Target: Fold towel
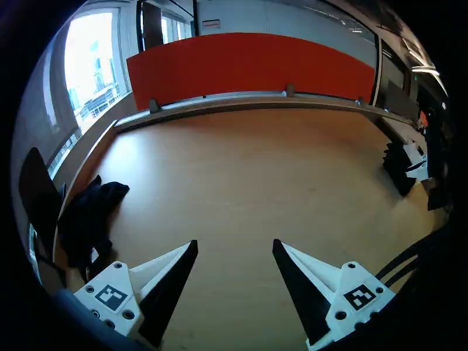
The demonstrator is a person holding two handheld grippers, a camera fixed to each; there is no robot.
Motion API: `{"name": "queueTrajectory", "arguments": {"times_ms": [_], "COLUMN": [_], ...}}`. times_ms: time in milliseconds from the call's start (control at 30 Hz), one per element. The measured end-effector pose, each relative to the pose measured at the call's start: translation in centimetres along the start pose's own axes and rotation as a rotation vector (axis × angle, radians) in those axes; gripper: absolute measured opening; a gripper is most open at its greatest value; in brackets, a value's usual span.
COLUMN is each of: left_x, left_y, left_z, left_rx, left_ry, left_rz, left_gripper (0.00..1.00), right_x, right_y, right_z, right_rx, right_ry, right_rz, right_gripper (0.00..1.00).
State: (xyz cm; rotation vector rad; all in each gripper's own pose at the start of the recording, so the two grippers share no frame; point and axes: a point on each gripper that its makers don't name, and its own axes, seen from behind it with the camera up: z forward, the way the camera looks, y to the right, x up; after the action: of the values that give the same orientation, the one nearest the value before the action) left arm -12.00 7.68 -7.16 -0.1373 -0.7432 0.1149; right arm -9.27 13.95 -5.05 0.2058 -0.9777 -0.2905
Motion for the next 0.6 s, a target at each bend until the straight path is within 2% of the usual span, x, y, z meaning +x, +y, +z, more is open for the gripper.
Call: {"name": "queueTrajectory", "arguments": {"times_ms": [600], "left_x": [-0.3], "left_y": [-0.1], "left_z": [-0.3], "left_rx": [0.004], "left_ry": [-0.003], "left_rz": [0.0], "left_gripper": [0.95], "right_x": [-1.1], "right_y": [-0.1], "right_z": [0.5], "right_rx": [0.007], "right_ry": [-0.027], "right_rz": [-0.003], "right_gripper": [0.26]}}
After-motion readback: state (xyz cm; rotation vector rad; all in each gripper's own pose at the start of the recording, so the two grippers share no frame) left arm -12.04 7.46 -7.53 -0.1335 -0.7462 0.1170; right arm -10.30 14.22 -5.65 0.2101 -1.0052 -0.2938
